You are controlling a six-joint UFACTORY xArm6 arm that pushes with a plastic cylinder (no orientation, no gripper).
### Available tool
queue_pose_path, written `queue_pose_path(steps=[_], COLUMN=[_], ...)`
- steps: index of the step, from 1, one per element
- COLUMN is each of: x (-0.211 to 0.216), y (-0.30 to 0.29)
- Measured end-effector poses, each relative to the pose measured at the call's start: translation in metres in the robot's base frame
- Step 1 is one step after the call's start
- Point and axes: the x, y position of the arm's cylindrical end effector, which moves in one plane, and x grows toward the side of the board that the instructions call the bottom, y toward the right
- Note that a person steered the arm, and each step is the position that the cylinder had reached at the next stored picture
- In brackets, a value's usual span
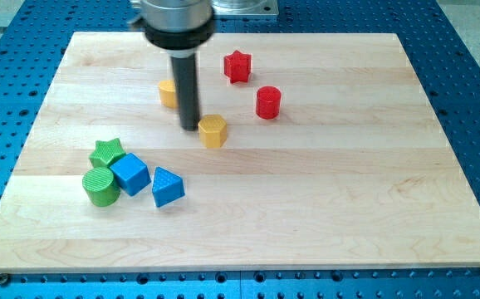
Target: Push the heart into the hexagon
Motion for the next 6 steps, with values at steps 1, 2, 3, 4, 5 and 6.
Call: queue_pose_path(steps=[1, 2, 3, 4, 5, 6], x=[0.026, -0.068, -0.08, -0.032, -0.037, -0.025], y=[-0.039, -0.032, 0.002, 0.024, 0.054, 0.157])
